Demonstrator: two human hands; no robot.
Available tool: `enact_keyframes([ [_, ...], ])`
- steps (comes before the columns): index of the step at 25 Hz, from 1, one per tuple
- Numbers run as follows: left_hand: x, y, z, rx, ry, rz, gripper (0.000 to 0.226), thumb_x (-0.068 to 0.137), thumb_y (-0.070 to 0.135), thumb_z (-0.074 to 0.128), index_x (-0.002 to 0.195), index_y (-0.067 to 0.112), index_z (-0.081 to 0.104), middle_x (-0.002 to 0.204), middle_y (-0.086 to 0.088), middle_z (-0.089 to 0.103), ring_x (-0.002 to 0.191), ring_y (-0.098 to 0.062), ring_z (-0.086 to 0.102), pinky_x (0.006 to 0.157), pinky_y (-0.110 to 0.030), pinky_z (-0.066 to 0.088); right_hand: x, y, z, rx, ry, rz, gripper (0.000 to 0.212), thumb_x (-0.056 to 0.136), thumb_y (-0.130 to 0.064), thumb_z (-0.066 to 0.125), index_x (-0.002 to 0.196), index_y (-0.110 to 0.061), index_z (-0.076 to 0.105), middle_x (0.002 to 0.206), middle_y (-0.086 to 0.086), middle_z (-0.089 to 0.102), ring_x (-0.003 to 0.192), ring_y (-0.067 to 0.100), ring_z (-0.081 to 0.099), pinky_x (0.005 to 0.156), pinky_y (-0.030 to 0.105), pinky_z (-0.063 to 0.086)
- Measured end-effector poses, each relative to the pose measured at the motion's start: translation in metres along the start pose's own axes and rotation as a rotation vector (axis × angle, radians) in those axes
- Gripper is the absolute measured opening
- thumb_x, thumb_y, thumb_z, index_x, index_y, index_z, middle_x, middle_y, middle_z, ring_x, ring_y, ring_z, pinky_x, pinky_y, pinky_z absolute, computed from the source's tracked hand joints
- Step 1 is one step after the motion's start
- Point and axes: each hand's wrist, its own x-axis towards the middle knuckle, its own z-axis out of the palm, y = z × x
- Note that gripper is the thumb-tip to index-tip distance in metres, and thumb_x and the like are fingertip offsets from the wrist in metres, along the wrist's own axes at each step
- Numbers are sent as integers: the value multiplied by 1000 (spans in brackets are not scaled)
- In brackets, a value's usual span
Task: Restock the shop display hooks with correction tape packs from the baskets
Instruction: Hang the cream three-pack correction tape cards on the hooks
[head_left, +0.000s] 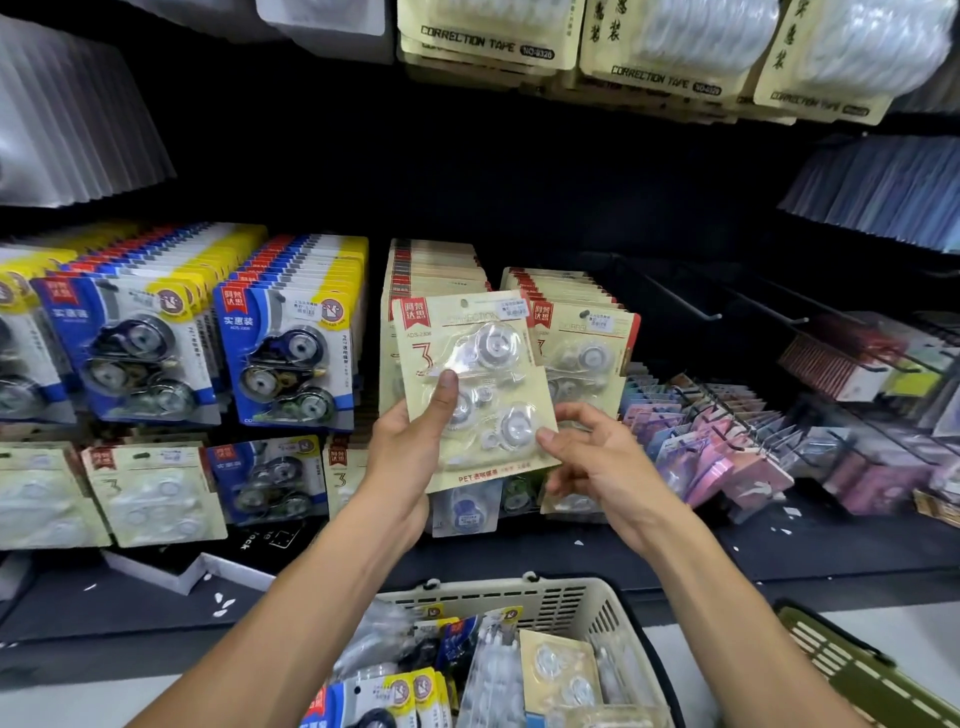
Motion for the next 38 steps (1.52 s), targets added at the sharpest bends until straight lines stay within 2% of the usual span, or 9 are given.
enact_keyframes([
  [5, 0, -4, -3, 446, -91, 143, 26, 96, 46, 60, 114, 28, 65, 108, 12, 73, 97, -3, 70, 72, -10, 51, 3, 5, -8, 68, 96, -4, 17, 95, -14, 63, 112, -12, 64, 90, 5, 74, 47, 16, 57, 42, 24, 52],
  [8, 7, -6, -14, 998, -55, 265, 52, 94, 53, 62, 139, 29, 50, 138, 6, 56, 128, -18, 51, 104, -33, 45, 7, 8, -26, 72, 344, 14, 12, 99, -16, 61, 110, -11, 64, 92, 8, 69, 47, 15, 52, 42, 24, 51],
  [10, 8, -7, -20, 1355, -35, 364, 74, 93, 58, 59, 155, 29, 31, 158, 4, 38, 142, -23, 36, 113, -41, 34, 8, 10, -39, 34, 482, 34, 12, 99, -18, 61, 108, -10, 64, 94, 7, 66, 45, 14, 48, 42, 26, 49],
  [12, 8, -6, -21, 1499, -55, 390, 84, 93, 62, 55, 161, 30, 17, 166, 3, 23, 148, -24, 25, 116, -42, 29, 8, 11, -48, 27, 585, 24, 13, 99, -21, 62, 105, -10, 65, 92, 6, 66, 42, 14, 45, 41, 27, 45],
  [20, 11, -17, -19, 1558, -114, 353, 92, 92, 68, 51, 162, 35, 2, 170, 2, 12, 152, -25, 18, 119, -43, 26, 10, 13, -51, -134, 617, -84, 19, 97, -34, 64, 91, -16, 67, 80, 6, 65, 47, 21, 43, 54, 38, 39],
  [26, 16, -21, -19, 1589, -136, 361, 93, 92, 69, 50, 162, 36, -1, 170, 2, 11, 153, -24, 16, 120, -43, 24, 34, 26, -56, -288, 673, -23, 39, 94, -41, 63, 93, -2, 65, 71, 3, 57, 64, 23, 48, 65, 35, 37],
  [31, 27, -24, -34, 1617, -147, 361, 92, 92, 68, 51, 162, 35, 1, 170, 4, 12, 153, -23, 18, 122, -41, 23, 72, 23, -53, -176, 666, 43, 28, 92, -40, 69, 84, -13, 63, 78, 4, 61, 65, 21, 52, 60, 32, 42],
  [34, 32, -24, -43, 1622, -141, 349, 91, 93, 65, 53, 162, 37, 1, 169, 4, 15, 151, -25, 20, 120, -43, 25, 88, 34, -42, -29, 600, 160, 32, 93, -39, 69, 107, -12, 57, 91, 7, 62, 66, 19, 57, 50, 34, 53],
  [38, 34, -28, -50, 1665, -160, 298, 89, 95, 60, 54, 163, 33, 4, 167, 0, 21, 149, -28, 24, 117, -45, 29, 85, 60, -39, -111, 537, 286, 56, 96, -39, 65, 139, -14, 41, 131, 6, 55, 100, 23, 58, 68, 40, 54],
])
